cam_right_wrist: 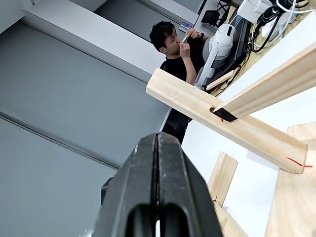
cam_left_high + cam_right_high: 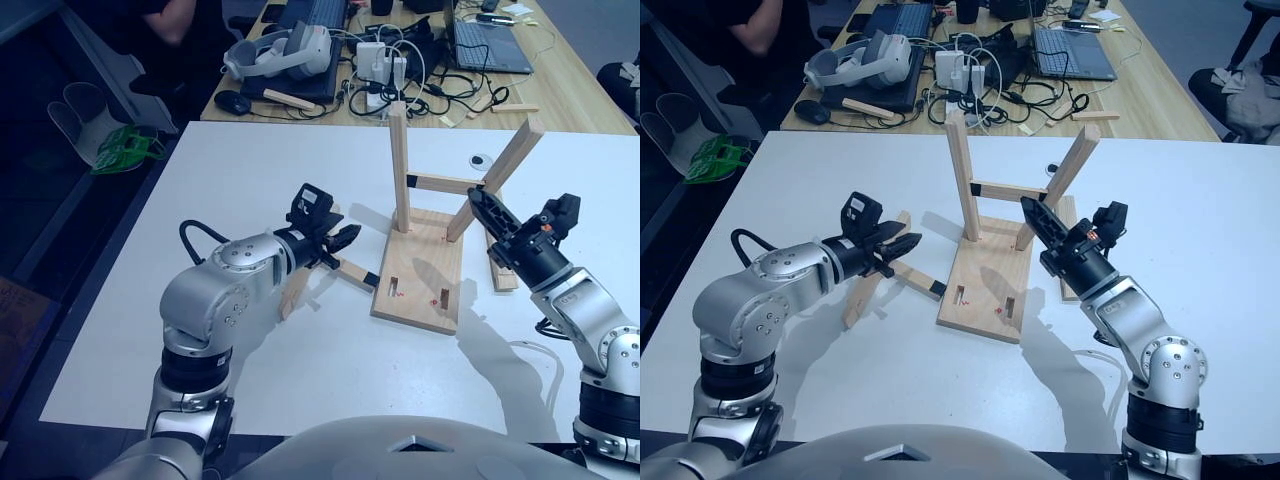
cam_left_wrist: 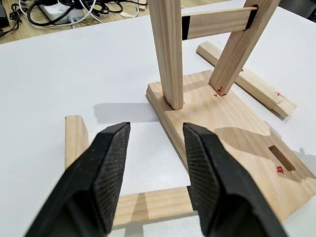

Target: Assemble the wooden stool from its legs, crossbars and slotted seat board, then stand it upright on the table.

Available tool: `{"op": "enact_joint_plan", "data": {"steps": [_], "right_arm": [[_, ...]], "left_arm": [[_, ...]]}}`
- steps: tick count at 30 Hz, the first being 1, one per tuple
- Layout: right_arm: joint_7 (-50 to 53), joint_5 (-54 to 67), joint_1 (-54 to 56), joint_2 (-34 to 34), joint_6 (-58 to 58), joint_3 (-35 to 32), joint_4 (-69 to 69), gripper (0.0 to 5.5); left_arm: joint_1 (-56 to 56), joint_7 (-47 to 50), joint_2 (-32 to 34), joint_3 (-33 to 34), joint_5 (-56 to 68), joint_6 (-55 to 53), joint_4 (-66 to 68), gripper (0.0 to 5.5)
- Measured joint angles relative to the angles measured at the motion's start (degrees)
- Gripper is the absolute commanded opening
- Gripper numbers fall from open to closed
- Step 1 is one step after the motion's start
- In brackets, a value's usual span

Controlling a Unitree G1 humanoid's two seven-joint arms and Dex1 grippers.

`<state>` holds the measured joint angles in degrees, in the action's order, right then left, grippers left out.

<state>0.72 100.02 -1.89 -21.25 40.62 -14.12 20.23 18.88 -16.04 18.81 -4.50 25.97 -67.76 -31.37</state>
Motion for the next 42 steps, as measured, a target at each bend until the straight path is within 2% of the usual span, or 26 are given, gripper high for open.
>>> {"op": "enact_joint_plan", "data": {"steps": [4,7,12,16,24,42], "right_arm": [[-0.01,-0.35,-0.07,0.25,-0.21,-0.01,0.14,0.0],[-0.06,-0.87,-0.1,0.52,-0.44,0.1,0.16,0.0],[-0.13,-1.46,-0.12,0.77,-0.54,0.44,0.14,0.0],[-0.17,-2.14,-0.15,0.92,-0.63,0.48,0.16,0.0],[-0.23,-4.63,-0.39,1.43,-1.2,0.53,0.34,0.0],[-1.47,-11.6,0.13,4.85,-2.55,1.5,0.2,0.0]], "left_arm": [[8.06,-0.46,4.39,-1.29,-4.68,2.53,8.53,2.49],[11.04,-4.65,8.37,-4.5,-6.93,4.89,16.83,2.87],[14.35,-13.8,9.92,-12.44,-10.36,11.54,31.25,3.57],[17.35,-18.12,9.9,-14.03,-11.97,13.16,39.63,4.19],[22.37,-27.22,9.97,-19.12,-15.58,14.74,47.09,4.19],[29.23,-35.99,7.51,-20.33,-19.84,13.24,65.28,1.57]]}}
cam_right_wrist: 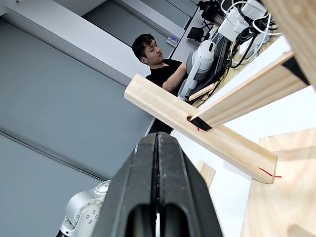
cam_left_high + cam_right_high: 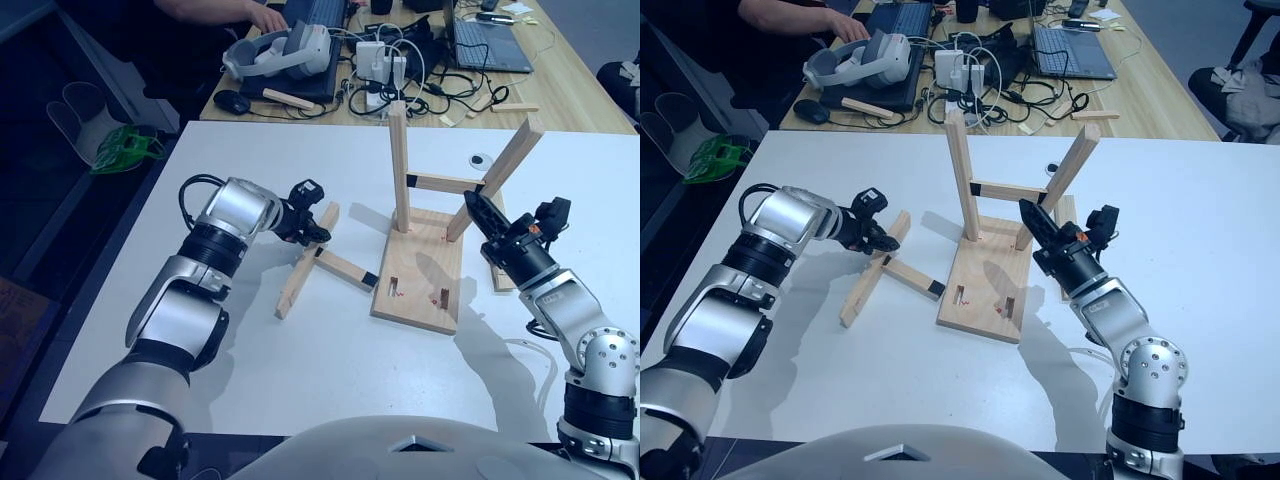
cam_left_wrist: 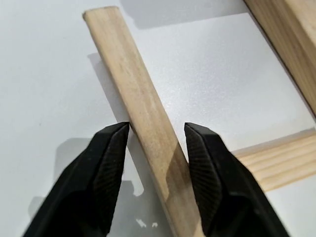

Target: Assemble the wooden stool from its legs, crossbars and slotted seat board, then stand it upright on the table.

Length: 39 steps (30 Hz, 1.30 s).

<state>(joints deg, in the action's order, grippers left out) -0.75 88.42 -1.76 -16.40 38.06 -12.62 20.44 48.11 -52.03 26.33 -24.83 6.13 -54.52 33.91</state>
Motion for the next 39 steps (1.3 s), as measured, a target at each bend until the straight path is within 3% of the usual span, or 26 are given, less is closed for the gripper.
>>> {"op": "enact_joint_plan", "data": {"steps": [5,15,22,29,33,39], "right_arm": [[-0.92,-1.29,0.14,0.95,-0.79,-0.01,-0.23,0.0],[-2.51,-3.39,0.38,2.66,-0.92,0.0,-0.66,0.0],[-2.37,-2.8,0.24,0.27,0.49,-1.18,0.56,0.0],[-8.7,-9.37,2.58,-15.4,11.93,3.21,3.92,0.0],[-16.75,-17.35,7.11,-23.15,16.14,8.38,4.6,0.0],[-22.67,-25.77,15.73,-22.37,16.87,15.75,3.27,0.0]], "left_arm": [[1.59,-1.8,0.01,-0.59,-1.69,0.27,2.25,1.03],[-0.75,-3.82,2.31,-1.23,-4.43,2.99,-1.73,1.03],[-2.06,6.91,2.21,17.29,1.4,1.3,-13.23,1.02],[-4.14,26.83,-4.34,39.76,7.49,3.04,-28.28,1.0],[-5.18,32.14,-8.77,45.11,12.2,2.09,-35.06,1.0],[-9.55,36.12,-13.7,45.83,16.63,1.25,-40.12,1.0]]}}
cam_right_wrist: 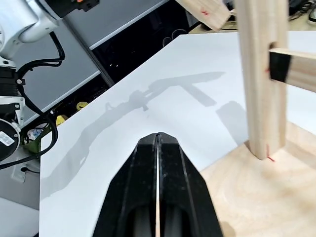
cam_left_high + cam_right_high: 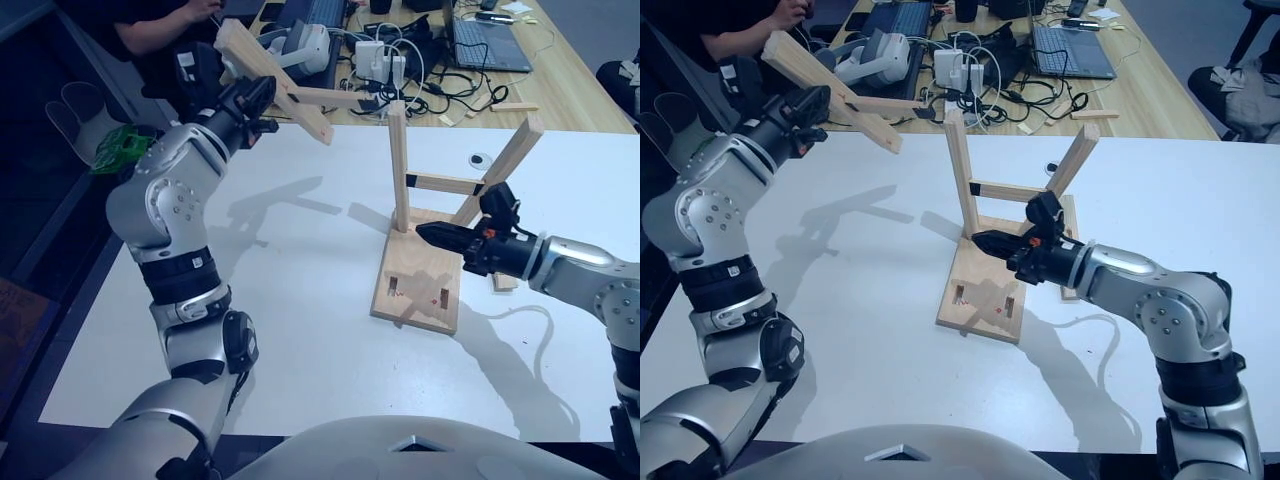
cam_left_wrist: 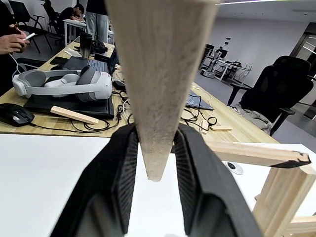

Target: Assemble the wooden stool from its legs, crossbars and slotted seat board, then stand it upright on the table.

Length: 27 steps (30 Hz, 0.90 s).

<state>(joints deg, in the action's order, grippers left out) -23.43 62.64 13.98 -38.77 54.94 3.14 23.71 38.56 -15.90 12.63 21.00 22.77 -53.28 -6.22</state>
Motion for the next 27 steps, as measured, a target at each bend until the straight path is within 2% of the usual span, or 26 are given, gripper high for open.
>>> {"op": "enact_joint_plan", "data": {"steps": [2,4,6,8,11,14,20,27], "right_arm": [[-2.19,-3.72,0.02,-1.23,1.15,3.06,0.24,0.0],[-5.57,-8.42,-0.14,-5.47,1.47,5.34,0.42,0.0],[-12.74,-16.36,-0.3,-14.55,0.38,8.55,-1.17,0.0],[-19.1,-21.42,-0.12,-19.6,-0.53,11.66,-3.85,0.0],[-25.0,-26.59,2.04,-22.63,3.05,18.08,-6.97,0.0],[-28.26,-28.77,7.27,-21.24,9.4,22.98,-9.98,0.0],[-27.24,-37.24,17.65,-10.24,13.81,31.95,-19.13,0.0],[-25.61,-43.37,22.87,0.67,11.33,33.95,-27.34,0.0]], "left_arm": [[-0.65,0.63,-0.45,-0.18,1.3,-0.02,-1.7,1.0],[-1.29,1.43,-0.75,-0.18,1.89,0.0,-2.64,1.0],[-1.74,2.34,-0.93,-0.14,2.68,0.17,-3.3,1.0],[-1.73,3.18,-1.36,-0.21,3.06,0.78,-3.64,1.0],[-1.3,4.97,-2.02,-0.14,3.93,1.85,-3.89,1.0],[-0.72,7.69,-3.4,0.58,5.04,2.76,-4.72,1.0],[-0.5,11.81,-5.44,0.56,7.28,2.44,-7.23,1.0],[-0.49,13.93,-5.68,0.34,9.49,1.01,-8.31,1.0]]}}
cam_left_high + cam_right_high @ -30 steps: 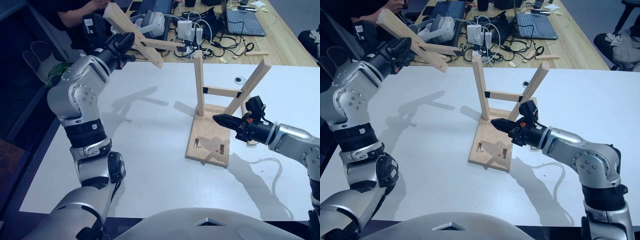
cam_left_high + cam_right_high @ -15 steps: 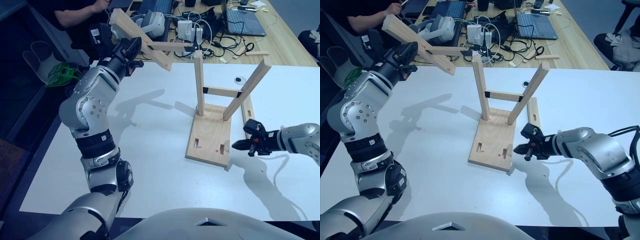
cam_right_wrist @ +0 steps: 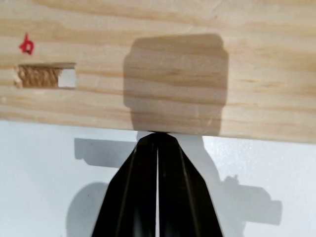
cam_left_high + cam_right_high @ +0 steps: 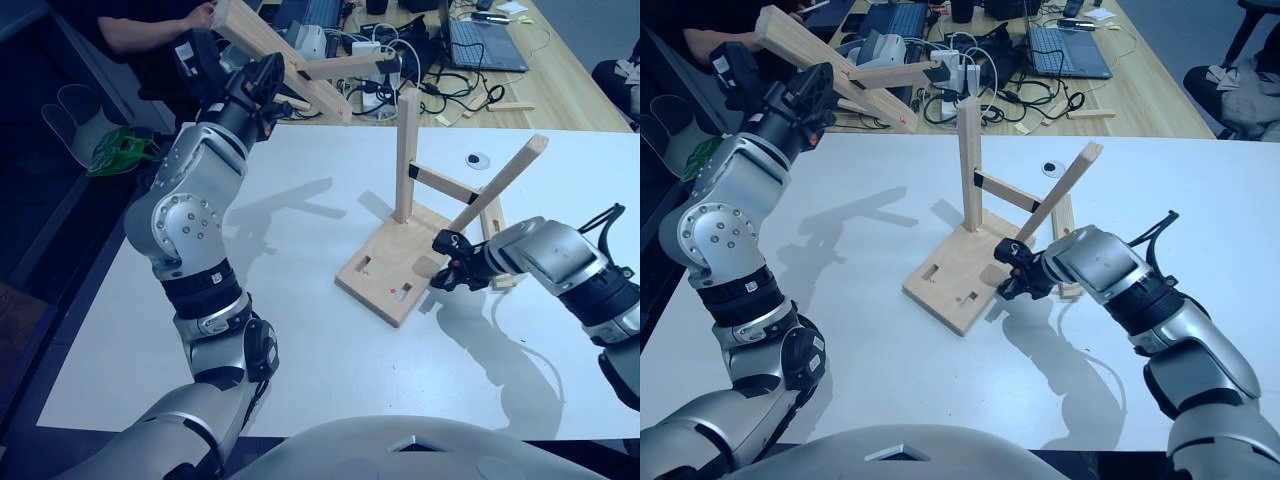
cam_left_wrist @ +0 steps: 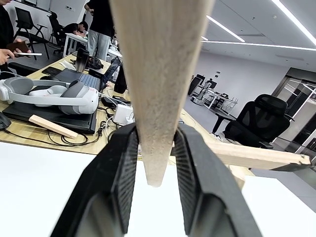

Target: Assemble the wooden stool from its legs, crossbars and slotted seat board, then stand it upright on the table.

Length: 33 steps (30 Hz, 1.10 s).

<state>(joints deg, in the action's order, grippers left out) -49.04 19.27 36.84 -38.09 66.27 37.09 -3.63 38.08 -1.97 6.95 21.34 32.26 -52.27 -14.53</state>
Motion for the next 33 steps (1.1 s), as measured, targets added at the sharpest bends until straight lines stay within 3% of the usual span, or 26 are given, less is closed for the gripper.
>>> {"op": "enact_joint_plan", "data": {"steps": [4,13,18,25,28,33], "right_arm": [[2.84,-2.83,2.08,7.95,-4.0,-1.91,-7.63,0.0],[7.42,-7.44,5.78,17.2,-12.88,-7.47,-23.42,0.0],[7.52,-8.37,5.5,17.27,-11.92,-9.34,-22.37,0.0],[7.28,-11.69,2.43,8.31,-8.93,-11.36,-17.37,0.0],[9.44,-13.27,3.8,8.46,-12.13,-13.75,-23.28,0.0],[14.94,-15.62,10.67,15.72,-21.76,-18.21,-41.52,0.0]], "left_arm": [[0.13,0.13,0.49,-0.22,0.84,-0.67,0.01,1.0],[0.13,-1.55,4.47,-1.8,0.94,-0.86,1.59,1.0],[-2.42,-5.89,7.77,-4.9,-0.29,-0.06,2.8,1.0],[-3.47,-7.45,9.61,-4.98,-1.31,1.75,3.99,1.0],[-3.56,-7.38,9.6,-5.02,-1.34,1.9,4.01,1.0],[-3.85,-7.21,9.11,-5.19,-1.32,1.98,4.04,1.0]]}}
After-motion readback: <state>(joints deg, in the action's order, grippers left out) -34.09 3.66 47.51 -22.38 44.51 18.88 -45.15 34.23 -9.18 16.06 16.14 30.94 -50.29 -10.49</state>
